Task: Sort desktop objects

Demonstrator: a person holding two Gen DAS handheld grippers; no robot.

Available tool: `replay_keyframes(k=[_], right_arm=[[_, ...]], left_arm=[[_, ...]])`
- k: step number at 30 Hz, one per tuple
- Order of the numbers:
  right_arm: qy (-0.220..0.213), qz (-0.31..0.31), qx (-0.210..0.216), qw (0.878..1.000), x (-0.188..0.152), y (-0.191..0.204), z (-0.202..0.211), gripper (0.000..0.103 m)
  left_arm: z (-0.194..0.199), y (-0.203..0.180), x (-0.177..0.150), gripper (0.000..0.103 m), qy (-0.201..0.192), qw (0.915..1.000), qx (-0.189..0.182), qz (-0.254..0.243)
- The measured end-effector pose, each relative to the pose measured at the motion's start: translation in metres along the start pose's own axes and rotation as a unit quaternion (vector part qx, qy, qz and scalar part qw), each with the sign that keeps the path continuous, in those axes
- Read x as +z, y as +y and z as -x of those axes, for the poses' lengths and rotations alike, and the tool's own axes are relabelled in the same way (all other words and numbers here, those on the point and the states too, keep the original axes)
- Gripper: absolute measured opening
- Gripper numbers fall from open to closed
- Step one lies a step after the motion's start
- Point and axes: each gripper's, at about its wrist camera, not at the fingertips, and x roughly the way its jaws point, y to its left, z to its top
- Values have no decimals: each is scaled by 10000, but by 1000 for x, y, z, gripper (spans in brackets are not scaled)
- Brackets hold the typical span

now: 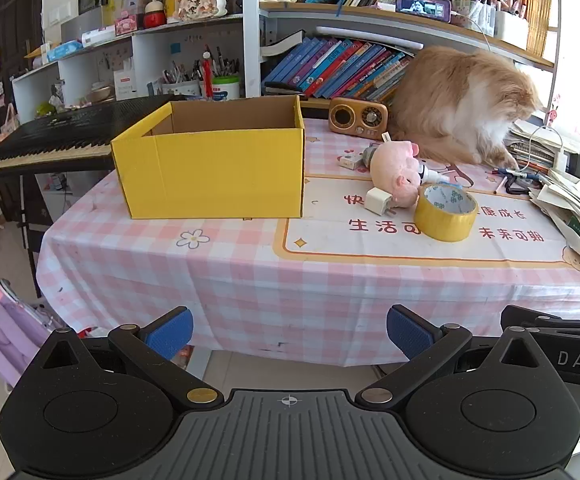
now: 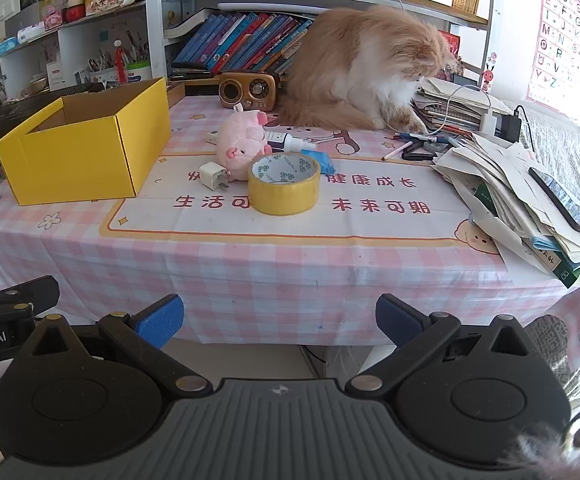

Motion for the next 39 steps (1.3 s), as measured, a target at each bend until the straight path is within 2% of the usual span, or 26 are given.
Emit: replay_keyframes(k=[33,39], right_arm=[[2,125,4,9999,4,17,-1,103],[-17,93,22,10000,5,19,0,103]], left_arm=[[-1,14,2,103,56,10000,51,-18],[-2,20,2,103,57,9997,-197,103]])
